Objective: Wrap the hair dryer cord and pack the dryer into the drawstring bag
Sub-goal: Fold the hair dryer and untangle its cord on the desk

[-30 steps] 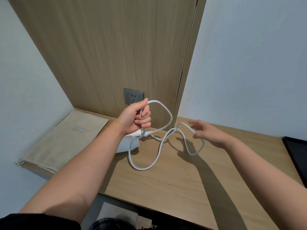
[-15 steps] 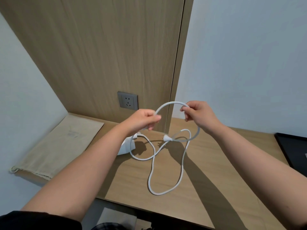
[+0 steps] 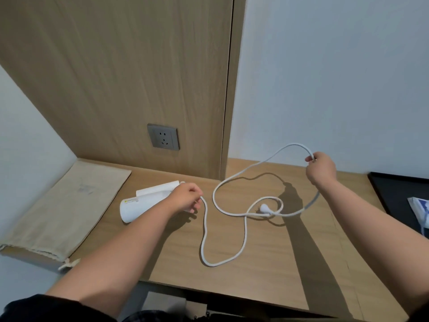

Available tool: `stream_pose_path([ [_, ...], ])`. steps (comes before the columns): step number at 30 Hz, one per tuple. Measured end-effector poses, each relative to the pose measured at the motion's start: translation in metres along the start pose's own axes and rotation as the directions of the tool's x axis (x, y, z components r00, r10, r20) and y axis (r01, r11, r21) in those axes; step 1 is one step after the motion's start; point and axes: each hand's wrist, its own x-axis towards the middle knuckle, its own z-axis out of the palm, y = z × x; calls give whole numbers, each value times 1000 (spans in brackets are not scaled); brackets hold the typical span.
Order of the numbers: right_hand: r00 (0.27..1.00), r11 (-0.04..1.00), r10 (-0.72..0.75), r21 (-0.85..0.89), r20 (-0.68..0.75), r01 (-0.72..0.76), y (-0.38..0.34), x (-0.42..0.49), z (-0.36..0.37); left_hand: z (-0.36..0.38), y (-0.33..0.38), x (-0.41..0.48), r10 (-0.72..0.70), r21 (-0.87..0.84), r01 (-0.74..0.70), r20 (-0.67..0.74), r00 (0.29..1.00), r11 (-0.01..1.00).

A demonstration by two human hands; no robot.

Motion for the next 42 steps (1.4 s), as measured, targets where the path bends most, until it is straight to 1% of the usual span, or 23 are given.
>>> stream_pose_path([
  [2,996,999,34,4,85,-35,4,-1,6,18,1,5,11,85,-12,16,1000,996],
  [4,986,996,57,-70,156,-46,8,-6,13,35,-2,12,60,194,-67,43,997,979],
  [8,983,940,-29,-329,183,89,26,-25,32,62,-7,22,86,393,-144,163,983,908],
  [10,978,861,-105,-476,179,180,37,-34,39,74,-7,24,87,506,-187,216,973,842],
  [11,967,791,-161,-560,200,247,42,-39,42,80,-7,25,98,561,-222,242,965,798],
  [13,922,661,-198,-648,334,377,50,-49,50,93,-6,29,114,644,-287,297,948,709],
  [14,896,648,-150,-643,418,408,53,-55,55,101,-5,30,114,669,-307,317,942,676],
  [17,788,707,61,-584,612,399,67,-69,68,122,-4,32,121,701,-330,331,936,632],
  [19,751,718,59,-551,657,425,75,-77,73,130,-8,32,140,718,-338,322,936,608],
  [21,725,740,0,-488,689,464,80,-81,75,132,-15,33,151,738,-338,311,938,584],
  [23,670,743,-43,-425,741,517,81,-82,73,128,-21,34,160,776,-323,282,946,542],
  [26,586,680,-55,-399,809,615,76,-80,60,117,-26,35,149,839,-290,249,957,461],
  [28,574,562,12,-481,819,673,67,-79,49,110,-27,37,132,863,-253,217,967,437],
  [29,581,471,57,-535,812,701,62,-80,44,108,-26,37,137,864,-236,195,971,445],
  [31,635,338,180,-654,751,677,61,-77,37,108,-18,35,162,847,-216,155,974,486],
  [32,658,290,238,-699,715,654,61,-75,36,110,-14,34,179,832,-215,142,974,512],
  [33,695,272,246,-737,675,619,62,-75,34,113,-10,34,183,812,-218,139,973,542],
  [34,741,279,201,-762,641,584,62,-75,33,116,-7,33,177,768,-222,143,974,601],
  [35,778,293,117,-770,618,567,63,-73,33,121,-5,32,151,677,-220,161,975,703],
  [37,815,353,-117,-743,568,568,59,-73,33,127,-4,26,95,346,-186,263,960,920],
  [38,821,404,-219,-717,527,568,54,-73,36,127,-3,21,93,181,-158,323,942,971],
  [40,811,496,-338,-642,478,585,45,-77,47,118,-4,13,110,-26,-108,378,919,994],
  [42,770,591,-405,-502,492,632,34,-82,68,96,-11,10,137,-68,-123,271,953,990],
])
